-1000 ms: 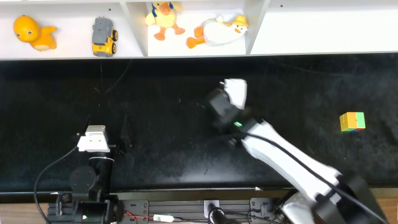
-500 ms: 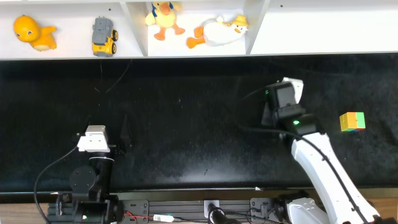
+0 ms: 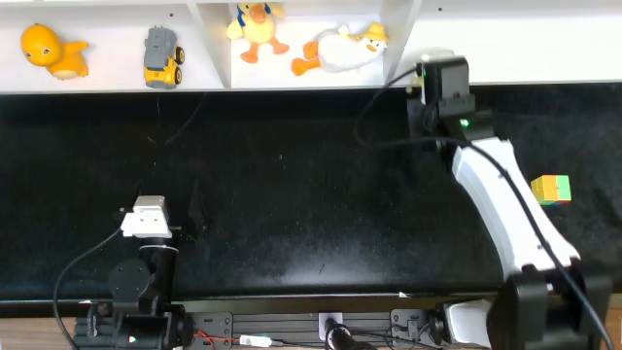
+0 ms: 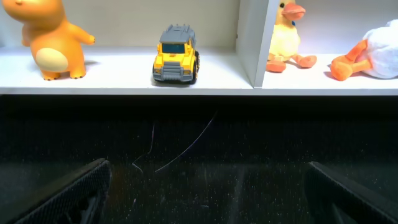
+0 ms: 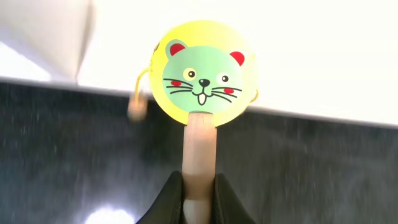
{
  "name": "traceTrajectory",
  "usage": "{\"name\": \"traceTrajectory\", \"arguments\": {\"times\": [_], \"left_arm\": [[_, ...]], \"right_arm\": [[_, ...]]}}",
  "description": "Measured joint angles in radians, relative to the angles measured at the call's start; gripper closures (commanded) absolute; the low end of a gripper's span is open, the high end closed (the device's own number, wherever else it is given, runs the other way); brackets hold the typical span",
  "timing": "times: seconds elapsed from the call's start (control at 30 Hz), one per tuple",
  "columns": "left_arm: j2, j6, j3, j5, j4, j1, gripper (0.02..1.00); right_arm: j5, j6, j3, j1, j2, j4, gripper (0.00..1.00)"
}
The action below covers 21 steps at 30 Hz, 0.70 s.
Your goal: Store Toys
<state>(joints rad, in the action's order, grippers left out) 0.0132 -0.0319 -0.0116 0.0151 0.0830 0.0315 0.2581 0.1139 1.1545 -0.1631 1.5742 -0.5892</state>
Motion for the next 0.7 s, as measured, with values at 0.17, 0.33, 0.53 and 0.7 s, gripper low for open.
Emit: {"name": "traceTrajectory", "arguments": {"times": [0.17,0.33,0.53,0.7], "left_arm": [[0.0,0.0,0.0,0.0,0.0,0.0,0.023],[0.0,0.0,0.0,0.0,0.0,0.0,0.023],[0.0,0.0,0.0,0.0,0.0,0.0,0.023],[0.0,0.0,0.0,0.0,0.0,0.0,0.023]], "right_arm": [[0.0,0.032,0.066,0.0,0.085,0.052,0.901],[0.001,0.045,0.106,0.005,0.134,0.089,0.882],[0.0,0.048,0.117,0.04,0.17,0.143,0.871],[-0.007,0.048,0.122,0.07,0.179,0.186,0.855]]}}
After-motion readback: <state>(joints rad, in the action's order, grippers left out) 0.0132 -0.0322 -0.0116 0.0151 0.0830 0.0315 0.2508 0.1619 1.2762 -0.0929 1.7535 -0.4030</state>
